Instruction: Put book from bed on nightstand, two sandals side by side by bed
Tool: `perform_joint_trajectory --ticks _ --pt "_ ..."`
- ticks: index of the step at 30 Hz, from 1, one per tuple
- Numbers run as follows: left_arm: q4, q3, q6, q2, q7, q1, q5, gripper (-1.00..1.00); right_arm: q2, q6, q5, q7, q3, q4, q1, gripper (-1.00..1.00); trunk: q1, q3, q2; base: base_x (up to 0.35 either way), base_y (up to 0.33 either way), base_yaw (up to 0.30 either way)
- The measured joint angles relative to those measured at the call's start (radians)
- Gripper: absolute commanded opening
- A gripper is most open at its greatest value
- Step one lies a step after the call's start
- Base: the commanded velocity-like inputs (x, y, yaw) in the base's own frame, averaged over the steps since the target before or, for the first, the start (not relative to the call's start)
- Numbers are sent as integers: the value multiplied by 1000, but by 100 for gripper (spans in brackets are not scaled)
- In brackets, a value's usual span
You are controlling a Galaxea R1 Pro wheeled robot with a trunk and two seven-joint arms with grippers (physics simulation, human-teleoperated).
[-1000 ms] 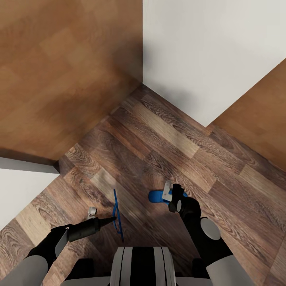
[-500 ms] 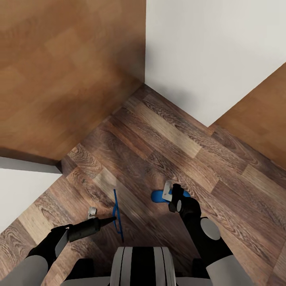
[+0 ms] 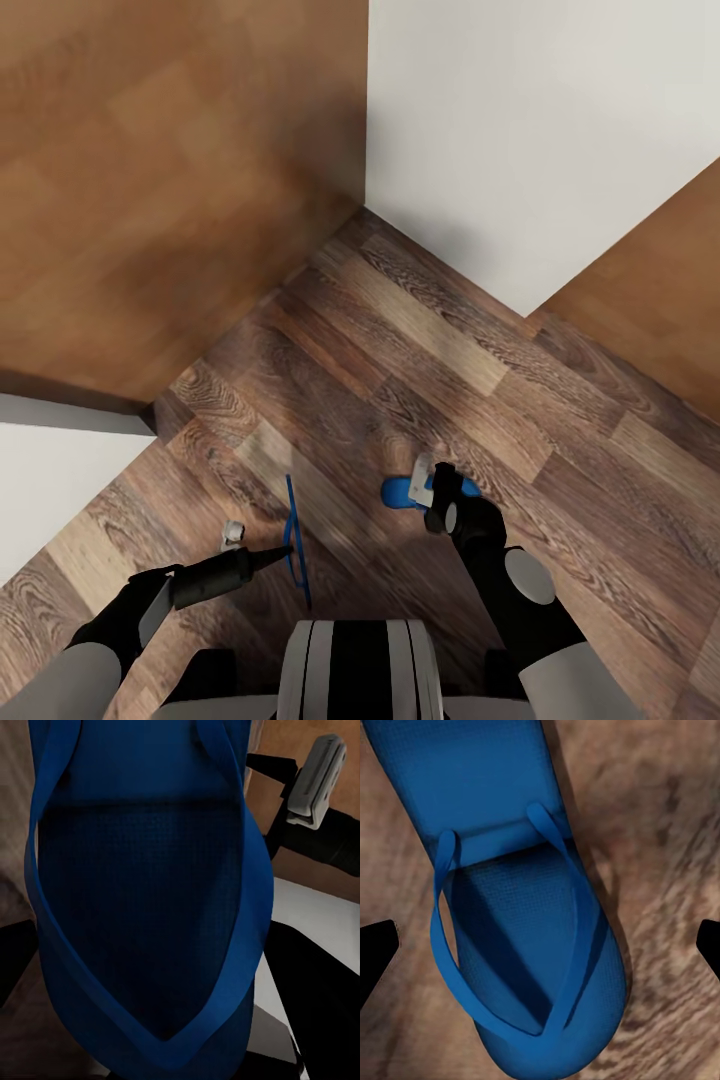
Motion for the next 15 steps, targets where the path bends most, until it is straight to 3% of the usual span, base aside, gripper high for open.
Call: perform_joint_trajectory --ticks 7,15 --pt "0 0 1 -1 0 0 0 -100 0 0 0 -1 0 0 0 100 3 -27 -2 0 0 0" --pt "0 0 1 -1 0 0 0 -100 0 0 0 -1 -1 0 0 100 3 -27 -2 0 0 0"
